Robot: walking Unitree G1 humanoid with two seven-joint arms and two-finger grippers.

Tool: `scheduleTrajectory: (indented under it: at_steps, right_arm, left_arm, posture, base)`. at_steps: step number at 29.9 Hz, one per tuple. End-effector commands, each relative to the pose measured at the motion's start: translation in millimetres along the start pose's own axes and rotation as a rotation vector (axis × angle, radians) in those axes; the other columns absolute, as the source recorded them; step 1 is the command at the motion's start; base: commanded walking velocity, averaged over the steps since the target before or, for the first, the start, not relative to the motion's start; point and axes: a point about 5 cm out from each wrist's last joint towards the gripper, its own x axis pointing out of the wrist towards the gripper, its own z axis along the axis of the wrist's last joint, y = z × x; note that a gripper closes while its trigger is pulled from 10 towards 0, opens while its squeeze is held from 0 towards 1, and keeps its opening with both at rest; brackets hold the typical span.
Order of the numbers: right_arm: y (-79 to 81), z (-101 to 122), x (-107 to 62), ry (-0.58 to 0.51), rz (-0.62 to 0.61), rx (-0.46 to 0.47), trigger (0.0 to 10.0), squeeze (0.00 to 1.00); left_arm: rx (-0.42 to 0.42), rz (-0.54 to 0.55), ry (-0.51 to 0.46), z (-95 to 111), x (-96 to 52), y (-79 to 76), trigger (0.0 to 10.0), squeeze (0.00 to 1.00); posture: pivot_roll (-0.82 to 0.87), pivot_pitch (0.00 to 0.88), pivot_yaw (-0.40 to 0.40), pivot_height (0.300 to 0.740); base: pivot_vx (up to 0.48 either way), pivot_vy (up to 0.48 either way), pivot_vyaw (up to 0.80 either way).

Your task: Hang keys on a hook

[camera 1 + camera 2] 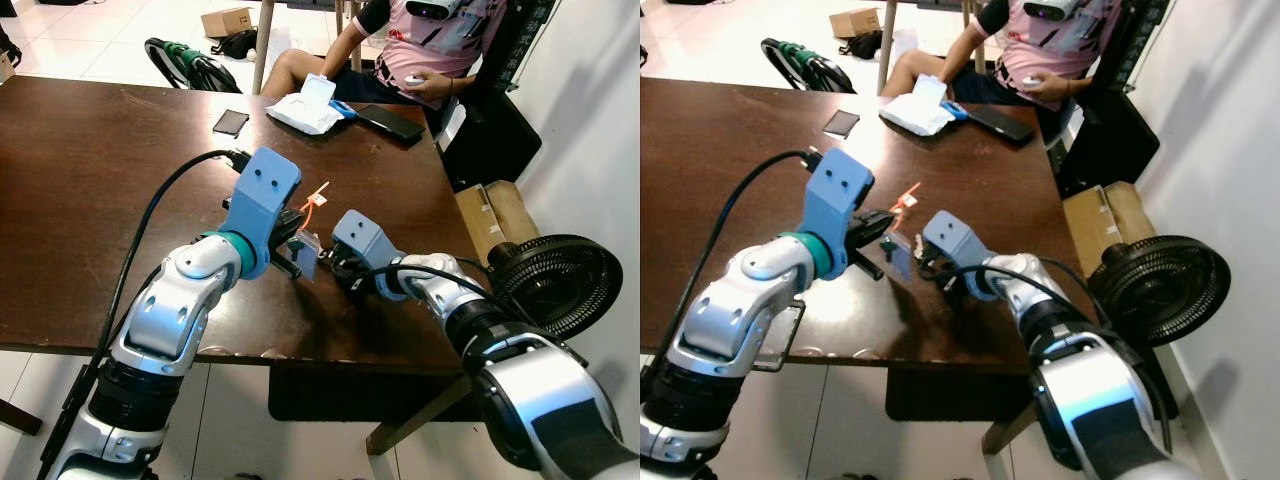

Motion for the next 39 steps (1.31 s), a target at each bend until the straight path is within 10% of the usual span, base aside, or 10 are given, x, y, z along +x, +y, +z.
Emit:
scheduleTrajectory:
  at_steps: [1,6,10,23,24,27,29,32,33,39]
  right_arm:
    - [9.4,-36,0.0,0.143,0.021,0.021,0.0,0.0]
    - [5.8,-38,-1.2,0.133,-0.027,0.117,0.0,0.0]
    - [-4.1,-11,-1.9,-0.073,-0.056,0.475,0.0,0.0]
    - [-24.9,39,-13.0,-0.418,-0.041,0.607,0.0,0.0]
    - [-29.5,43,-15.9,-0.446,-0.062,0.607,10.0,0.0]
    - [-31.9,44,-17.3,-0.45,-0.079,0.604,10.0,0.0]
    - [-25.7,33,-12.2,-0.342,-0.094,0.506,10.0,0.69]
    - [-22.5,29,-10.1,-0.304,-0.092,0.473,10.0,0.69]
    - [-15.5,24,-6.3,-0.26,-0.058,0.421,10.0,1.0]
    - [-10.8,22,-4.1,-0.236,-0.03,0.392,10.0,1.0]
  left_arm:
    - [0.012,-0.007,0.015,-3,0.4,-1.4,10.0,0.0]
    - [0.016,-0.006,0.013,-3,1.1,-1.7,10.0,0.0]
    - [0.018,-0.003,0.007,-2,1.9,-1.3,10.0,0.0]
    - [0.02,-0.001,0.007,-2,0.5,0.6,10.0,0.0]
    - [0.02,-0.003,0.01,-3,0.3,0.6,10.0,0.0]
    - [0.021,-0.004,0.012,-3,0.3,0.6,10.0,0.0]
    - [0.022,-0.007,0.015,-4,0.2,0.3,10.0,0.0]
    - [0.022,-0.008,0.016,-4,0.2,0.3,10.0,0.0]
    - [0.023,-0.009,0.016,-4,0.1,0.2,10.0,0.0]
    - [0.023,-0.009,0.017,-4,0.0,0.1,10.0,0.0]
  posture:
    - [0.11,0.0,0.028,0.74]
    - [0.11,0.0,0.022,0.74]
    - [0.11,0.0,0.017,0.74]
    - [0.11,0.0,0.034,0.74]
    - [0.11,0.0,0.043,0.74]
    - [0.11,0.0,0.044,0.74]
    - [0.11,0.0,0.046,0.74]
    - [0.11,0.0,0.046,0.74]
    - [0.12,0.0,0.044,0.74]
    - [0.12,0.0,0.044,0.74]
  base:
    - [0.0,0.0,0.0]
    - [0.0,0.0,0.0]
    - [0.0,0.0,0.0]
    - [0.0,0.0,0.0]
    - [0.0,0.0,0.0]
    - [0.0,0.0,0.0]
    - [0.0,0.0,0.0]
    - [0.0,0.0,0.0]
    - [0.0,0.0,0.0]
    - [0.0,0.0,0.0]
